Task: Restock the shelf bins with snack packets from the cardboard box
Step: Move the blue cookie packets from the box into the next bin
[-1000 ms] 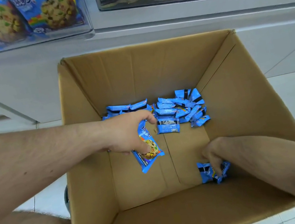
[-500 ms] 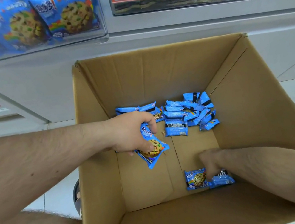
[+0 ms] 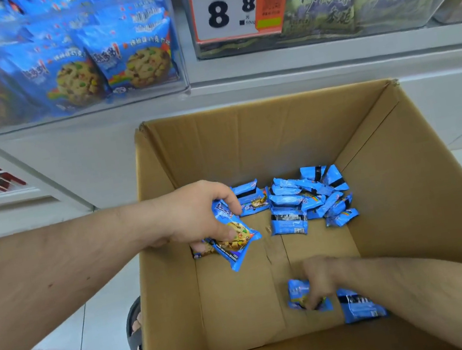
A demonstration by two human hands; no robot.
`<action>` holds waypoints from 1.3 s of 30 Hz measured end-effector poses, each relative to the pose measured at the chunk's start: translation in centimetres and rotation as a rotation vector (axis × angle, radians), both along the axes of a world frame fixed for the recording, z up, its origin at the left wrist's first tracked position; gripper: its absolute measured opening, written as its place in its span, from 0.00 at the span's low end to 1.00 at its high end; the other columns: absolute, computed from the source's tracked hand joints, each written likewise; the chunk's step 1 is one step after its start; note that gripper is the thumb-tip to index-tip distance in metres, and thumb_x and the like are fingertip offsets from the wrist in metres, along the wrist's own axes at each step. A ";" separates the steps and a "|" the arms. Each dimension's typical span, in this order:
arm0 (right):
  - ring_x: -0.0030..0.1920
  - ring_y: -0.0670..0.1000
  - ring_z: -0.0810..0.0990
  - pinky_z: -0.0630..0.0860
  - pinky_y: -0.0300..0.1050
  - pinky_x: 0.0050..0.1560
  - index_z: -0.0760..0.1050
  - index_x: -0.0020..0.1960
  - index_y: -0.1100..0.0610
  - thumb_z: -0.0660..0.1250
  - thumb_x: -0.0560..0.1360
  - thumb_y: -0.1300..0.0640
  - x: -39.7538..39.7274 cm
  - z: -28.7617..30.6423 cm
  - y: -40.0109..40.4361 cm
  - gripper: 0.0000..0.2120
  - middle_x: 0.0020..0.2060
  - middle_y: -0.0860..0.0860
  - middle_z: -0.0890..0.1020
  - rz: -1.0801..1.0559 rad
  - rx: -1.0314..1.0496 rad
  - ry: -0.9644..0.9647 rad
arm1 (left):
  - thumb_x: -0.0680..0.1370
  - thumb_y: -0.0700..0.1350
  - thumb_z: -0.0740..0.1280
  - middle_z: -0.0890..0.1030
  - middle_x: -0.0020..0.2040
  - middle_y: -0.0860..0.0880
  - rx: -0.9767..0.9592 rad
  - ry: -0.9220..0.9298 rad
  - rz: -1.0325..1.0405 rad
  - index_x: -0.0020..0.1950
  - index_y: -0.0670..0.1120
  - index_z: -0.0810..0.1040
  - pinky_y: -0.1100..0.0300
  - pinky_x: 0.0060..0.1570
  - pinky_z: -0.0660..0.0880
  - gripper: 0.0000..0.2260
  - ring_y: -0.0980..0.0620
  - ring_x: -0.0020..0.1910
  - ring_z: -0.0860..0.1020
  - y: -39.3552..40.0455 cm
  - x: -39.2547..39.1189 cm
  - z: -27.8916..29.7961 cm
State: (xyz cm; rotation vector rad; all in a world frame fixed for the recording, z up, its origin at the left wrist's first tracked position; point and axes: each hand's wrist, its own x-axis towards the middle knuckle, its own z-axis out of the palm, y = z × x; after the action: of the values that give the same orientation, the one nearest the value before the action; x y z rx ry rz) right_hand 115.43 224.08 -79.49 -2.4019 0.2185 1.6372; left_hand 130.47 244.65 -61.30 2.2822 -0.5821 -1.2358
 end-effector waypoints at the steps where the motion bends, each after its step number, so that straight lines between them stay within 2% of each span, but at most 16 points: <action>1: 0.38 0.50 0.76 0.69 0.40 0.33 0.74 0.42 0.56 0.76 0.67 0.44 0.6 0.6 -0.5 0.18 0.36 0.48 0.76 -0.172 0.088 -0.068 | 0.73 0.43 0.74 0.77 0.51 0.50 -0.035 -0.020 0.034 0.50 0.56 0.78 0.64 0.28 0.75 0.11 0.55 0.26 0.77 0.3 0.5 0.6; 3: 0.40 0.53 0.79 0.70 0.39 0.34 0.76 0.51 0.62 0.77 0.68 0.46 2.4 2.9 -1.4 0.22 0.41 0.51 0.78 -0.552 0.272 -0.231 | 0.73 0.40 0.75 0.76 0.51 0.49 -0.108 -0.056 0.096 0.51 0.54 0.78 0.62 0.31 0.78 0.12 0.54 0.33 0.79 1.0 1.3 1.8; 4: 0.36 0.51 0.78 0.70 0.39 0.33 0.75 0.52 0.63 0.76 0.69 0.49 3.5 4.6 -1.7 0.21 0.41 0.52 0.78 -0.699 0.368 -0.292 | 0.73 0.38 0.75 0.76 0.51 0.49 -0.143 -0.068 0.120 0.51 0.53 0.79 0.61 0.32 0.79 0.13 0.53 0.36 0.78 1.4 1.7 2.4; 7: 0.32 0.47 0.74 0.71 0.40 0.33 0.73 0.50 0.58 0.73 0.74 0.58 5.8 10.3 -1.4 0.09 0.37 0.52 0.79 -0.943 0.658 -0.470 | 0.72 0.34 0.74 0.76 0.49 0.48 -0.220 -0.069 0.157 0.52 0.53 0.78 0.64 0.31 0.77 0.16 0.55 0.34 0.77 2.7 2.2 4.5; 10: 0.30 0.47 0.77 0.70 0.37 0.26 0.68 0.48 0.56 0.71 0.74 0.63 7.1 16.4 -0.7 0.11 0.34 0.53 0.82 -1.063 0.915 -0.635 | 0.70 0.33 0.75 0.77 0.49 0.47 -0.250 -0.072 0.152 0.55 0.53 0.76 0.66 0.31 0.75 0.21 0.56 0.35 0.78 3.7 2.2 6.2; 13: 0.30 0.49 0.79 0.74 0.40 0.30 0.70 0.48 0.57 0.79 0.65 0.59 7.1 21.8 0.8 0.20 0.35 0.57 0.83 -0.953 1.101 -0.735 | 0.67 0.34 0.77 0.79 0.51 0.48 -0.279 -0.108 0.134 0.59 0.54 0.74 0.64 0.34 0.76 0.26 0.56 0.38 0.79 4.5 2.0 7.4; 15: 0.34 0.53 0.80 0.77 0.47 0.39 0.72 0.50 0.58 0.80 0.65 0.58 7.1 24.4 2.4 0.21 0.38 0.59 0.83 -0.804 1.035 -0.802 | 0.63 0.38 0.80 0.79 0.52 0.50 -0.305 -0.121 0.111 0.59 0.56 0.73 0.59 0.40 0.78 0.30 0.55 0.43 0.80 5.0 1.9 8.2; 17: 0.39 0.55 0.80 0.77 0.56 0.45 0.74 0.51 0.57 0.77 0.65 0.59 7.2 26.0 4.2 0.18 0.40 0.59 0.83 -0.659 0.921 -0.880 | 0.58 0.43 0.81 0.79 0.56 0.49 -0.358 -0.093 0.090 0.58 0.57 0.73 0.54 0.50 0.80 0.32 0.51 0.51 0.81 5.4 1.7 8.9; 20: 0.40 0.54 0.78 0.78 0.60 0.49 0.79 0.48 0.50 0.79 0.66 0.58 8.0 27.2 6.4 0.14 0.43 0.58 0.83 -0.494 0.766 -1.040 | 0.59 0.41 0.80 0.81 0.56 0.46 -0.486 -0.021 0.079 0.60 0.51 0.73 0.55 0.53 0.78 0.32 0.52 0.51 0.81 5.8 1.4 10.0; 22: 0.42 0.54 0.79 0.78 0.57 0.51 0.80 0.46 0.47 0.80 0.64 0.53 8.6 27.4 7.4 0.14 0.44 0.53 0.83 -0.466 0.686 -1.144 | 0.59 0.42 0.80 0.81 0.56 0.45 -0.535 -0.062 0.088 0.60 0.50 0.73 0.55 0.53 0.78 0.31 0.51 0.51 0.81 6.2 1.3 10.7; 25: 0.40 0.44 0.75 0.75 0.46 0.45 0.79 0.44 0.40 0.80 0.62 0.47 9.5 27.8 8.4 0.14 0.41 0.45 0.79 -0.448 0.562 -1.266 | 0.59 0.46 0.80 0.80 0.56 0.48 -0.560 -0.171 0.106 0.58 0.54 0.74 0.49 0.57 0.78 0.31 0.47 0.55 0.80 6.8 1.4 11.6; 29: 0.42 0.37 0.72 0.68 0.36 0.45 0.72 0.48 0.38 0.80 0.63 0.47 10.5 29.2 10.0 0.20 0.48 0.42 0.73 -0.384 0.468 -1.384 | 0.66 0.35 0.78 0.80 0.49 0.50 -0.652 -0.193 0.138 0.58 0.52 0.73 0.57 0.47 0.78 0.27 0.54 0.43 0.79 8.2 1.9 12.4; 33: 0.48 0.34 0.75 0.70 0.34 0.49 0.72 0.52 0.42 0.79 0.64 0.44 11.8 31.0 11.3 0.23 0.51 0.40 0.76 -0.348 0.508 -1.347 | 0.65 0.34 0.77 0.79 0.47 0.52 -0.779 -0.216 0.191 0.56 0.53 0.75 0.54 0.48 0.77 0.25 0.54 0.44 0.77 9.7 2.4 13.3; 35: 0.51 0.35 0.76 0.71 0.33 0.50 0.74 0.53 0.44 0.79 0.64 0.46 12.3 32.3 11.8 0.21 0.50 0.39 0.78 -0.298 0.532 -1.289 | 0.66 0.31 0.76 0.79 0.42 0.59 -0.855 -0.204 0.220 0.56 0.51 0.74 0.60 0.43 0.77 0.25 0.58 0.43 0.77 10.3 2.6 13.6; 37: 0.52 0.38 0.78 0.74 0.39 0.51 0.76 0.53 0.45 0.80 0.63 0.48 13.2 33.8 12.0 0.22 0.50 0.41 0.80 -0.249 0.552 -1.260 | 0.68 0.28 0.74 0.79 0.40 0.61 -0.889 -0.230 0.239 0.56 0.51 0.73 0.66 0.41 0.75 0.25 0.62 0.40 0.76 10.7 2.7 14.0; 39: 0.54 0.44 0.79 0.76 0.50 0.56 0.77 0.52 0.45 0.80 0.59 0.43 14.3 35.1 12.4 0.24 0.51 0.42 0.81 -0.242 0.588 -1.232 | 0.67 0.31 0.75 0.79 0.46 0.56 -0.938 -0.280 0.282 0.57 0.55 0.72 0.61 0.47 0.77 0.28 0.59 0.42 0.77 11.2 3.0 14.4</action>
State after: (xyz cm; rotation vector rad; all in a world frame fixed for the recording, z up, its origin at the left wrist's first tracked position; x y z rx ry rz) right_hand 129.75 236.48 -44.43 -2.2816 -0.1678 -0.0705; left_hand 133.46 255.87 -46.88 1.6345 -0.7093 -0.3565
